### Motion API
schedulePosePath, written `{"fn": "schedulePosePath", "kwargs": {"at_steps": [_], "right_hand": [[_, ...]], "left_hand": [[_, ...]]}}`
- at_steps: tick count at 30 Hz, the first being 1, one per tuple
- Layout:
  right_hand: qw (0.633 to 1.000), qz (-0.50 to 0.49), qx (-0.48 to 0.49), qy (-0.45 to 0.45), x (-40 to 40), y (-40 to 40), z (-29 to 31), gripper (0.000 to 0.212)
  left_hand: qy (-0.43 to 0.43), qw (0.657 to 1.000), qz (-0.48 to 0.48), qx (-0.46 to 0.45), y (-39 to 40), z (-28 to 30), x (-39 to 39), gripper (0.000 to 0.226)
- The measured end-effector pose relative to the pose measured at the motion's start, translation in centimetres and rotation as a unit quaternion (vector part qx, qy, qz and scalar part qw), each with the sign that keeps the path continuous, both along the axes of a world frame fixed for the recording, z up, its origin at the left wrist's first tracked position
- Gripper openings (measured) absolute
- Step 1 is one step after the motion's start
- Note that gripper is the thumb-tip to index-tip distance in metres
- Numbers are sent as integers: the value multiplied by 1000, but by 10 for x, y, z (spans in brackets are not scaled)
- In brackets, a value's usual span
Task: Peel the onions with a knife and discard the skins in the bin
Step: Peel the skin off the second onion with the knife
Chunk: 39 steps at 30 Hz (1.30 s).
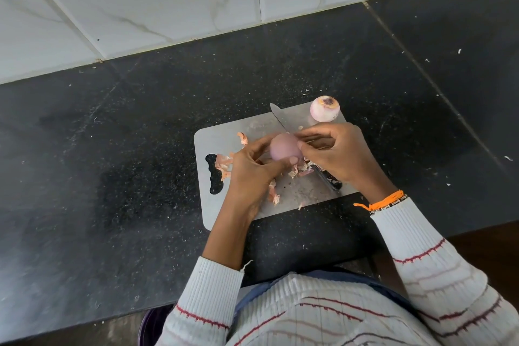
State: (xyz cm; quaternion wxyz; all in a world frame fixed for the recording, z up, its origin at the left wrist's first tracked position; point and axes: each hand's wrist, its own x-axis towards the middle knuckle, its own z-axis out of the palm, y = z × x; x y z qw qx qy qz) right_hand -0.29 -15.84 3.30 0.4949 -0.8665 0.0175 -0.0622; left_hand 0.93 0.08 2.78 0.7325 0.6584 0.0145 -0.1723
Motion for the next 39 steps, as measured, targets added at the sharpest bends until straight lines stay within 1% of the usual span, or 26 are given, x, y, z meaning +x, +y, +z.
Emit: {"fn": "schedulePosePath", "kwargs": {"at_steps": [3, 10, 14, 17, 21, 23, 25, 29, 31, 35, 36, 39], "right_hand": [[1000, -1, 21, 11, 2, -3, -2, 26], [1000, -15, 17, 3, 1, 4, -8, 24], [999, -33, 23, -2, 2, 6, -10, 21], [999, -40, 23, -6, 4, -2, -10, 19], [991, -35, 126, 3, 4, -6, -7, 20], [975, -45, 215, 11, 2, -3, -6, 21], [960, -44, 274, 32, 1, 1, -7, 13], [971, -32, 232, 52, 2, 2, -13, 21], [973, -32, 224, 46, 1, 5, -12, 20], [985, -41, 167, 20, 0, 9, -11, 18], [985, -46, 165, 16, 0, 9, -11, 17], [986, -55, 155, 13, 1, 9, -11, 14]], "left_hand": [[-11, 1000, -5, 15, 0, -2, 0, 41], [-14, 999, -17, 38, 0, -7, 1, 49], [-20, 999, -21, 34, -1, -8, 0, 52], [-7, 1000, -26, 9, -1, -7, -1, 51], [1, 1000, -14, -9, 0, -5, 1, 48], [1, 1000, -1, -11, -1, -6, 2, 50], [4, 1000, 7, -11, -2, -6, 2, 51], [29, 999, 15, -23, -4, -7, 1, 48], [44, 998, 22, -27, -5, -8, 1, 47], [67, 997, 34, -35, -6, -8, 0, 53], [72, 996, 36, -36, -6, -8, 0, 51], [81, 995, 37, -36, -5, -9, 1, 37]]}}
